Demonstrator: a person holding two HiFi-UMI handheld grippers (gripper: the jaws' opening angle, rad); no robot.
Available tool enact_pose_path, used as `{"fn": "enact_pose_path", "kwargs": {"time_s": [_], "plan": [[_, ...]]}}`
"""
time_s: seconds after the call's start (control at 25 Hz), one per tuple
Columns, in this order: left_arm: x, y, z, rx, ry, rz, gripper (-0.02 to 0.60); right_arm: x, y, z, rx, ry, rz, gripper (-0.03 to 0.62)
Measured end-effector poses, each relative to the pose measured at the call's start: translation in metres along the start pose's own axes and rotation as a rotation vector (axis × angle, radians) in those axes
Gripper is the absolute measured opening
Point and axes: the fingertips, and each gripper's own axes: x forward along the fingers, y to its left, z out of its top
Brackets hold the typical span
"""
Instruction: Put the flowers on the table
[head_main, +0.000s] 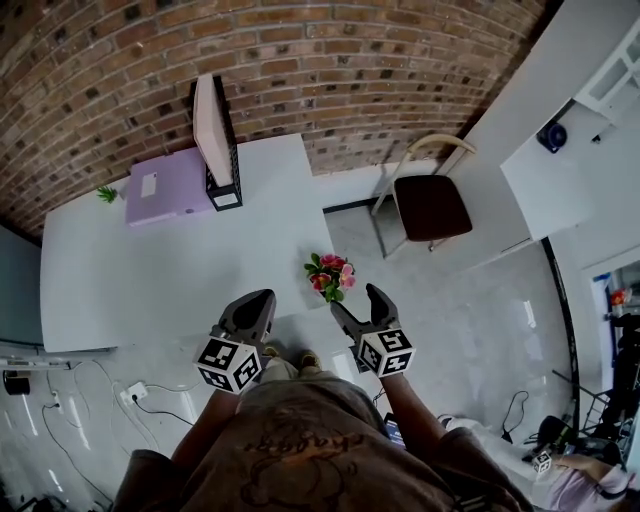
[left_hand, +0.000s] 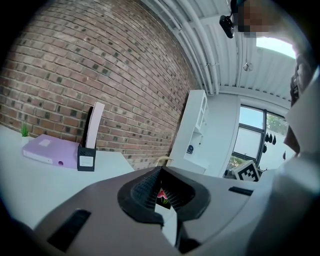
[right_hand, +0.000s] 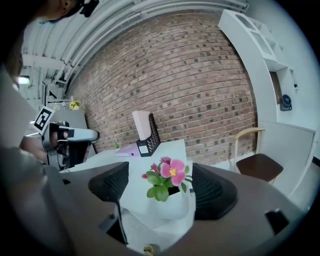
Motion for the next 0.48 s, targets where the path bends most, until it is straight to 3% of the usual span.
{"fn": "enact_pose_path", "kwargs": {"time_s": [0.16,0.36,0.48], "plan": [[-0.006,0.007,0.007,0.006,-0.020,0.006,0.021,-0.009,0.022,0.030,-0.064,-0.038,0.034,0.311],[-0.012,0.012,0.017,0.021,-0.038,0.015,0.021,-0.018,0.039,0.059,-0.038,-0.077,0.048,0.179],[-0.016,0.017,0.020,0.031,-0.047,0.026,0.021,-0.016,0.055,0.067,-0.077,-0.067,0.058,0.122]]}}
